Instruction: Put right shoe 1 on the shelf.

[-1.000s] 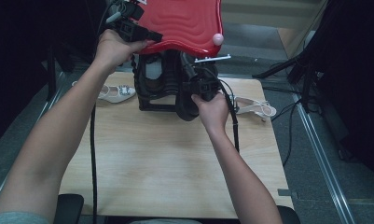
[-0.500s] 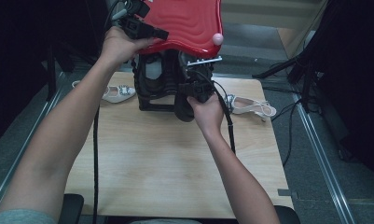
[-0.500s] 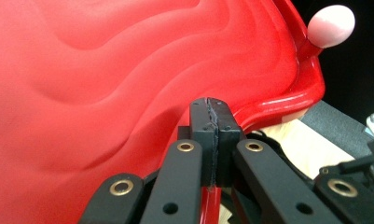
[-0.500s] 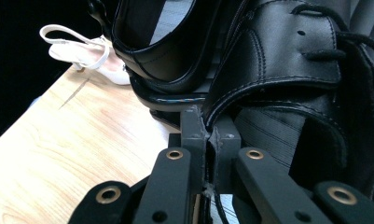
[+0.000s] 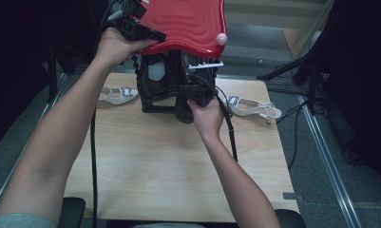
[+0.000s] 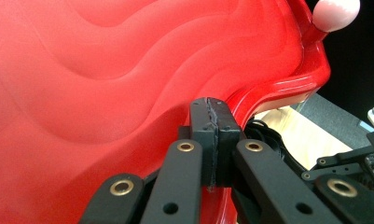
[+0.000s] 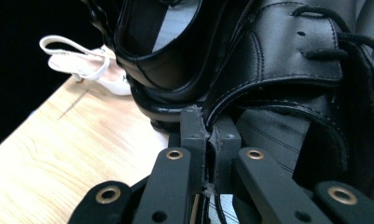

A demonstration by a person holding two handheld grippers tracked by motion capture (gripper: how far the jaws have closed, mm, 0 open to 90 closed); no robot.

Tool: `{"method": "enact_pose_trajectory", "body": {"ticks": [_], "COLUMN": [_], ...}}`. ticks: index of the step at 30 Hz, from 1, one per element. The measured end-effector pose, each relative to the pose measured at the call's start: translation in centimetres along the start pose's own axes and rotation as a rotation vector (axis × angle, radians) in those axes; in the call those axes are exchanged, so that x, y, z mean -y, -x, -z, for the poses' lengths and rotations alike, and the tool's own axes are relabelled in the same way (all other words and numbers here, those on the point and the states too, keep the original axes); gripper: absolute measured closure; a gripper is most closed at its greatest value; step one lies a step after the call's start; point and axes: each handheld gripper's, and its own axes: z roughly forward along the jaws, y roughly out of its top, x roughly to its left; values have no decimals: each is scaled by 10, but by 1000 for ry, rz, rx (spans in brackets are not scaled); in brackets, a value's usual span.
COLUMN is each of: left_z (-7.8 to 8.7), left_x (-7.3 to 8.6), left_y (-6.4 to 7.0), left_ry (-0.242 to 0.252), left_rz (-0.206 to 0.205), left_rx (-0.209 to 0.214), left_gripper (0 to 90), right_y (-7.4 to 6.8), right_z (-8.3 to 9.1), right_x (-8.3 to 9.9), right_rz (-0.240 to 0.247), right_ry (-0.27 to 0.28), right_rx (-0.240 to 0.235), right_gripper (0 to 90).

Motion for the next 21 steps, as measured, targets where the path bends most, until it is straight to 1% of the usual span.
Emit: {"method": "enact_pose_trajectory", "body": {"ticks": [1, 4, 6, 8, 9, 10, 12, 14, 16, 18, 20, 21], "left_z": [-1, 0, 0, 0, 0, 0, 0, 0, 0, 0, 0, 0], "left_x": [0, 0, 0, 0, -1, -1, -1, -1, -1, -1, -1, -1], "left_y": [1, -1, 0, -1, -1, -1, -1, -1, -1, -1, -1, -1], "left_ry": [-3, -4, -5, -6, -6, -8, -8, -10, -10, -9, -9, -9], "left_rz": [-2, 8, 5, 8, 9, 9, 10, 12, 13, 14, 15, 15], "left_rx": [-7, 3, 0, 0, 2, 3, 3, 4, 4, 3, 4, 3], "left_gripper": [900, 900, 900, 900, 900, 900, 900, 900, 900, 900, 900, 900], "right_y": [-1, -3, 0, 5, 7, 7, 7, 7, 6, 4, 4, 4], "right_z": [0, -1, -3, -6, -7, -7, -7, -8, -12, -17, -22, -25], "right_x": [-1, -4, -6, -6, -7, -8, -10, -12, -13, -12, -12, -11], "right_rz": [5, 31, 25, 15, 6, -2, 0, -18, -13, 6, 3, 4], "right_ry": [5, 17, 22, 28, 35, 44, 59, 73, 76, 78, 82, 72], "right_rx": [5, 48, 60, 61, 48, 39, 41, 25, 30, 50, 52, 49], "right_gripper": [878, 877, 877, 877, 877, 877, 875, 875, 875, 875, 873, 872]}}
